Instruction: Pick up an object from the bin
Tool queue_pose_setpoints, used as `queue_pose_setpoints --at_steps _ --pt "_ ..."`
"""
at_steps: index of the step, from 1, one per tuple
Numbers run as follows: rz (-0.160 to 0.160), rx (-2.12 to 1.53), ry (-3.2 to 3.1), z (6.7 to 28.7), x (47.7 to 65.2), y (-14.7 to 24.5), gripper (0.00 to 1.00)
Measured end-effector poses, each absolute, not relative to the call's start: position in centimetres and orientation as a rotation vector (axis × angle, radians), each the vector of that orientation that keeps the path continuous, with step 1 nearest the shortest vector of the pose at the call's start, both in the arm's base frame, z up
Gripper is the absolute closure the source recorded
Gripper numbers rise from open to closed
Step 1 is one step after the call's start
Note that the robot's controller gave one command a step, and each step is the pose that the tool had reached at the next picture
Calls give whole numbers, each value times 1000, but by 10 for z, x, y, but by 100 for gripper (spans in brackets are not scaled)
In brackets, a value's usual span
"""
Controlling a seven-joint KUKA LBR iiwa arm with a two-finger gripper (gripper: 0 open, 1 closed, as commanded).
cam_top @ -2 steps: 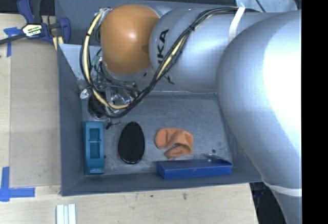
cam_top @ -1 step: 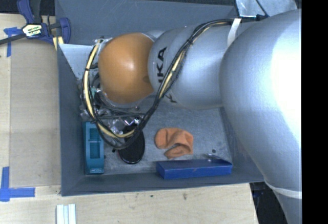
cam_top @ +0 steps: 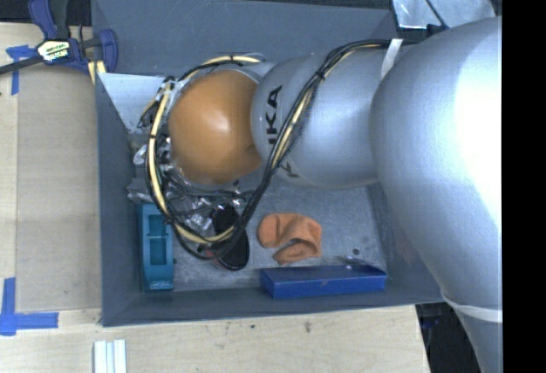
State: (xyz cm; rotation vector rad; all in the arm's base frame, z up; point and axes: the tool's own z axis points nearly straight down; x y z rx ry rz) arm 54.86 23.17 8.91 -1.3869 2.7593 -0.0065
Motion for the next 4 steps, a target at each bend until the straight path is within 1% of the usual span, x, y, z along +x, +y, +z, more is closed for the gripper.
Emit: queue_pose_setpoints --at_steps 1,2,3,4 --pt "-3 -1679 2635 73 516 244 100" --pt "-3 -1678 2636 73 516 244 100" --pt "-1 -1681 2641 77 514 243 100" --pt "3 -1691 2656 98 510 242 100"
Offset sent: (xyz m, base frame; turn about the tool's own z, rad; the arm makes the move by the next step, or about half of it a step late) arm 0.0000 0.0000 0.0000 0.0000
